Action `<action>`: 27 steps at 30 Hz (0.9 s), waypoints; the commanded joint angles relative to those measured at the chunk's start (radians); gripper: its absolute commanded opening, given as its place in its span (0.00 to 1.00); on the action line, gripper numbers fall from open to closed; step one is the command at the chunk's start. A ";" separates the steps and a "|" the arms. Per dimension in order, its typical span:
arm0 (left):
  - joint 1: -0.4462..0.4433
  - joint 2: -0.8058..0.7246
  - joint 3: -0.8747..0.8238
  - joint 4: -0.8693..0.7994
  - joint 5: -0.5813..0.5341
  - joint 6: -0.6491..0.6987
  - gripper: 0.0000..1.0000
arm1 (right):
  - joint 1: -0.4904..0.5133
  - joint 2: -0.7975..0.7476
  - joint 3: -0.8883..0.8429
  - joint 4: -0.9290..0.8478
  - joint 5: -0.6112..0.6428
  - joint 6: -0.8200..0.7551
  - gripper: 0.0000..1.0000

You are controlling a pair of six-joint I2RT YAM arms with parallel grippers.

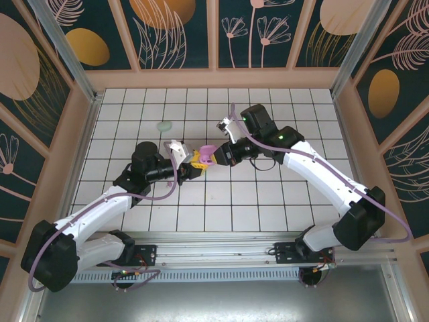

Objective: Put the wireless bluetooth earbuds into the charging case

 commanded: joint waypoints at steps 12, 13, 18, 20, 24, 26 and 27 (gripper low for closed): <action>-0.004 -0.005 0.055 -0.004 0.051 0.004 0.02 | 0.005 0.031 0.057 -0.132 -0.011 -0.121 0.16; -0.005 -0.004 0.055 -0.004 0.054 0.005 0.02 | 0.005 0.035 0.060 -0.137 -0.018 -0.128 0.16; -0.005 -0.003 0.057 0.001 0.071 -0.002 0.02 | 0.006 0.057 0.084 -0.172 -0.034 -0.178 0.18; -0.005 -0.003 0.057 0.002 0.076 -0.005 0.02 | 0.008 0.067 0.095 -0.194 -0.034 -0.199 0.19; -0.004 -0.003 0.058 0.004 0.081 -0.005 0.02 | 0.008 0.084 0.111 -0.231 -0.034 -0.239 0.20; -0.004 -0.003 0.059 0.006 0.085 -0.002 0.01 | 0.011 0.087 0.113 -0.241 -0.033 -0.254 0.20; -0.005 -0.003 0.060 0.007 0.085 -0.003 0.01 | 0.011 0.089 0.114 -0.248 -0.030 -0.261 0.20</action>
